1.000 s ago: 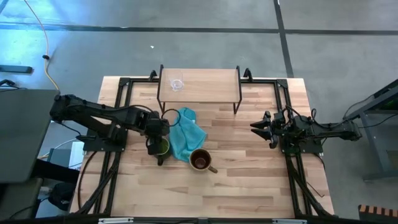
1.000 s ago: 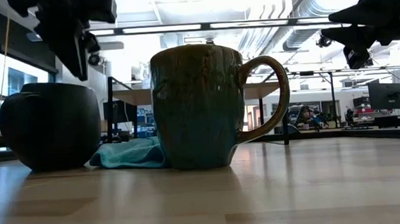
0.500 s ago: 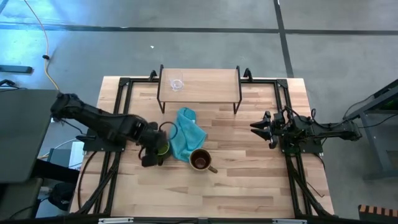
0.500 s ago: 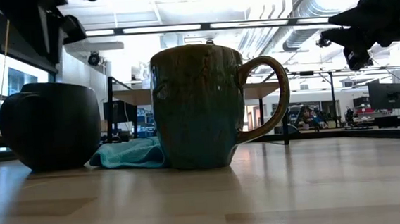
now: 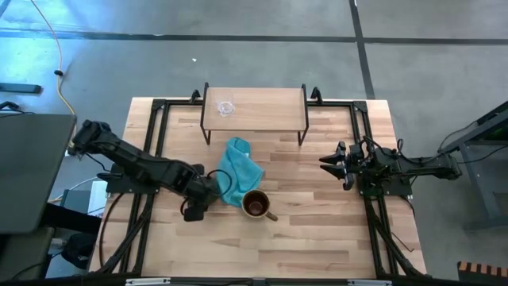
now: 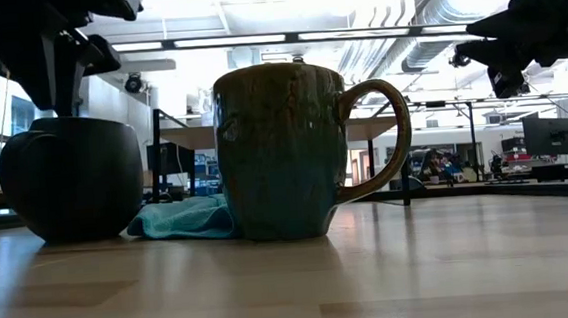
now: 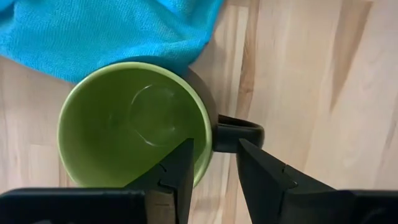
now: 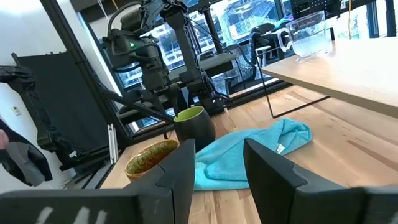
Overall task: Stack small to large cups/mugs on shelf
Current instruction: Put the green mug on the shelf
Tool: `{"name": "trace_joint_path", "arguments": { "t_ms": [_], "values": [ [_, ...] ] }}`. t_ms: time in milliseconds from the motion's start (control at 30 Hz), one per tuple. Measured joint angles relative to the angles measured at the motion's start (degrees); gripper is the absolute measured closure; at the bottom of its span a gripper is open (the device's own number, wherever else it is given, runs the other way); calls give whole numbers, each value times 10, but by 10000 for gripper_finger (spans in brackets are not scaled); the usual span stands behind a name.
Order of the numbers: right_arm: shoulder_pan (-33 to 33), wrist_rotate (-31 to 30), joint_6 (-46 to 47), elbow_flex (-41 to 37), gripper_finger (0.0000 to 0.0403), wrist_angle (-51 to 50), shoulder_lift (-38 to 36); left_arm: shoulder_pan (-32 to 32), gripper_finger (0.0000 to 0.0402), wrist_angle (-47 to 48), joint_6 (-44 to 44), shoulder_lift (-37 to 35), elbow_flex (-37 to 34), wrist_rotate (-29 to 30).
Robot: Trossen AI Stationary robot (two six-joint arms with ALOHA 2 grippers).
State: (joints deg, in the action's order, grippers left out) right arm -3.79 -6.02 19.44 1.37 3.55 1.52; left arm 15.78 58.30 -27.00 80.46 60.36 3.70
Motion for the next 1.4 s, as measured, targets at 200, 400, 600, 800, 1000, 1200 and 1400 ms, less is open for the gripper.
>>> {"name": "trace_joint_path", "arguments": {
  "t_ms": [200,400,600,800,1000,1200,1400],
  "values": [
    [0,0,2,0,275,1,0,0,293,-6,12,14,0,0],
    [0,0,1,0,275,1,0,0,293,-9,15,23,0,0],
    [0,0,2,0,275,1,0,0,315,-5,17,23,0,4],
    [0,0,11,0,275,1,0,0,389,-2,22,23,0,4],
    [0,0,13,0,275,1,0,0,384,2,30,23,0,4],
    [0,0,17,0,275,1,0,0,398,12,32,22,0,9],
    [0,0,17,0,275,1,0,0,400,15,32,21,1,20]
  ]
}}
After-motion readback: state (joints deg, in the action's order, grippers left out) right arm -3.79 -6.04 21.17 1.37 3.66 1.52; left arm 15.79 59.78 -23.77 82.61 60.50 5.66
